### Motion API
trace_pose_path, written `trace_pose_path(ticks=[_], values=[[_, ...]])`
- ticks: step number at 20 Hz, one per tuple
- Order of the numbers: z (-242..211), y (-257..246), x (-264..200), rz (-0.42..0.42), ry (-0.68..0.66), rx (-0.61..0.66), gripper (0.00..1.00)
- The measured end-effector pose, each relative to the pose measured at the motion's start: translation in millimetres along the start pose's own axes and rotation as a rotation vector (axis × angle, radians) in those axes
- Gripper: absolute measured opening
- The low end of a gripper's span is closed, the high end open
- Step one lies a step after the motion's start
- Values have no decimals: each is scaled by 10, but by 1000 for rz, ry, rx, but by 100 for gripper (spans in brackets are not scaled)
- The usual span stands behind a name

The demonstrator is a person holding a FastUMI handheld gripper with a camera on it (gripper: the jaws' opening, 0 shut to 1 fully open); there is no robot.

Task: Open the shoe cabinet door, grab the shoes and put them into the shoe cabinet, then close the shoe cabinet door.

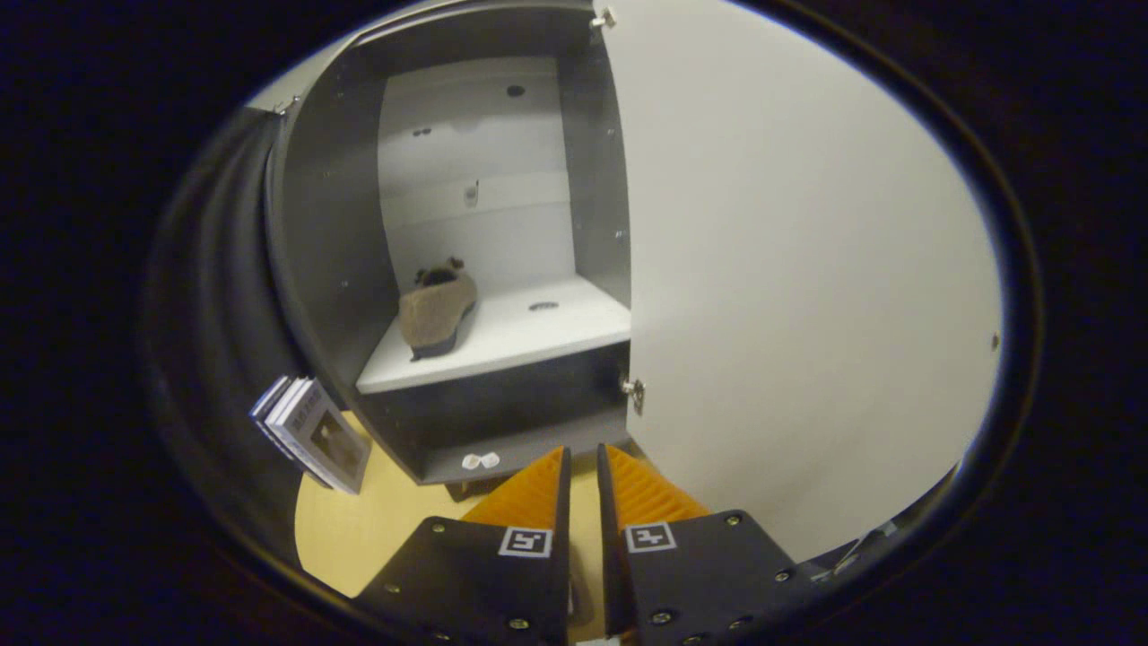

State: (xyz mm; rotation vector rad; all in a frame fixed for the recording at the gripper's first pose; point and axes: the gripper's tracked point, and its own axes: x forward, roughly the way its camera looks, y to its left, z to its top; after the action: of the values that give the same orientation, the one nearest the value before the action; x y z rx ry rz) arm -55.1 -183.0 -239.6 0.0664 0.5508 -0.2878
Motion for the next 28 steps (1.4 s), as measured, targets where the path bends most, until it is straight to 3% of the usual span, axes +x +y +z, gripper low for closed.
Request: trace_pose_path(ticks=[5,13,21,28], values=[[-939,163,390,43,247,-22,24],[-2138,342,473,107,531,-35,33],[-2800,497,489,155,643,-94,33],[-3095,581,528,149,650,-191,36]])
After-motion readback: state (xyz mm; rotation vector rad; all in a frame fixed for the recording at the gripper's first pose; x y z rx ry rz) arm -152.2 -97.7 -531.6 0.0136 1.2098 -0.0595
